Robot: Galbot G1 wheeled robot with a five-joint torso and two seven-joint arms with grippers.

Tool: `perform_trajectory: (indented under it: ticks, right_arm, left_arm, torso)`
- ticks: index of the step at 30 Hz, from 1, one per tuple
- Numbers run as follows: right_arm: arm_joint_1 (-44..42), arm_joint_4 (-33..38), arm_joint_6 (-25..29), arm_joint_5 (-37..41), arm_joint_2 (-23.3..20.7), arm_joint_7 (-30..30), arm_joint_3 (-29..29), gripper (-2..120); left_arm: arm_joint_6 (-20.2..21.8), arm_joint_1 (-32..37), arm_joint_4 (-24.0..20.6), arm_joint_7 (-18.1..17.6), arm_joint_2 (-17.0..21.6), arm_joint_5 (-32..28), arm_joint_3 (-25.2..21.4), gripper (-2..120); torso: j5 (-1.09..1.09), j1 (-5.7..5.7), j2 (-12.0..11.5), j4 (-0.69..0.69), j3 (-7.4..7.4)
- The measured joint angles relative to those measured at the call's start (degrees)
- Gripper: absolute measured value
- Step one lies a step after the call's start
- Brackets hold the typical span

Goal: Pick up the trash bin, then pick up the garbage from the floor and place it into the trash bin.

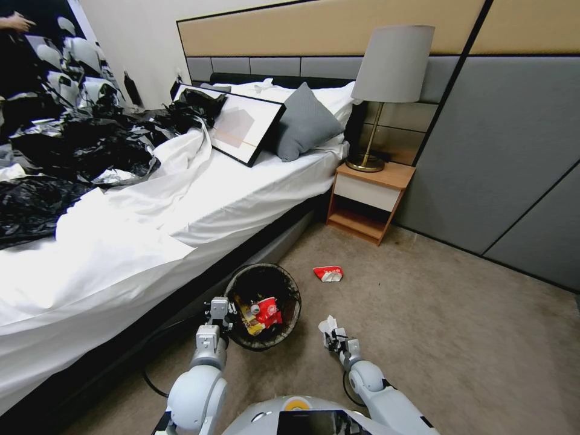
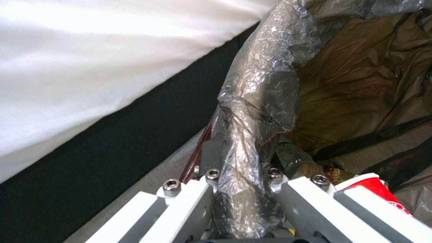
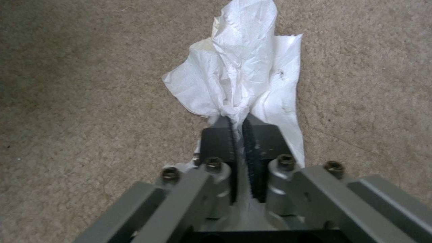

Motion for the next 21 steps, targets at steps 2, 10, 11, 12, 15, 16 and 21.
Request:
perform_trajectory:
  ticks: [2, 10, 11, 12, 15, 16, 21]
  right_arm:
    - [0.1, -0.1, 0.2, 0.0, 0.0, -0.2, 0.1, 0]
    - [0.5, -0.9, 2.1, -0.7, -0.1, -0.8, 0.1, 0]
    - [0.5, -0.9, 2.1, -0.7, -0.1, -0.8, 0.1, 0]
    - [0.4, -1.0, 2.9, -1.2, -0.1, -0.8, 0.2, 0]
    - [-0.1, -0.2, 4.5, -2.2, -0.1, -0.6, 0.5, 0]
    - [-0.4, 0.8, 5.4, -2.6, -0.1, -0.3, 0.7, 0]
    - [-2.8, 9.2, 9.2, -4.1, -0.4, 0.6, 3.1, 0]
  left_arm:
    - [0.0, -0.1, 0.1, 0.0, 0.0, -0.1, 0.0, 0]
    - [-0.3, -0.2, 0.4, 0.2, 0.1, -0.3, 0.0, 0]
    - [-0.3, -0.2, 0.4, 0.2, 0.1, -0.3, 0.0, 0]
    - [-0.3, -0.3, 0.4, 0.2, 0.1, -0.3, 0.0, 0]
    - [-0.3, -0.3, 0.4, 0.2, 0.1, -0.4, 0.0, 0]
    - [-0.3, -0.3, 0.4, 0.3, 0.1, -0.4, 0.0, 0]
    - [-0.3, -0.4, 0.6, 0.3, 0.3, -0.8, -0.3, 0]
  torso:
    - [0.0, 0.0, 0.0, 0.0, 0.0]
    - [0.03, 0.0, 0.0, 0.03, 0.01]
    - [0.03, 0.0, 0.0, 0.03, 0.01]
    - [0.04, 0.0, 0.0, 0.03, 0.01]
    - [0.04, 0.0, 0.0, 0.02, 0.02]
    - [0.03, 0.0, 0.0, 0.02, 0.02]
    - [0.01, 0.01, 0.0, 0.02, 0.02]
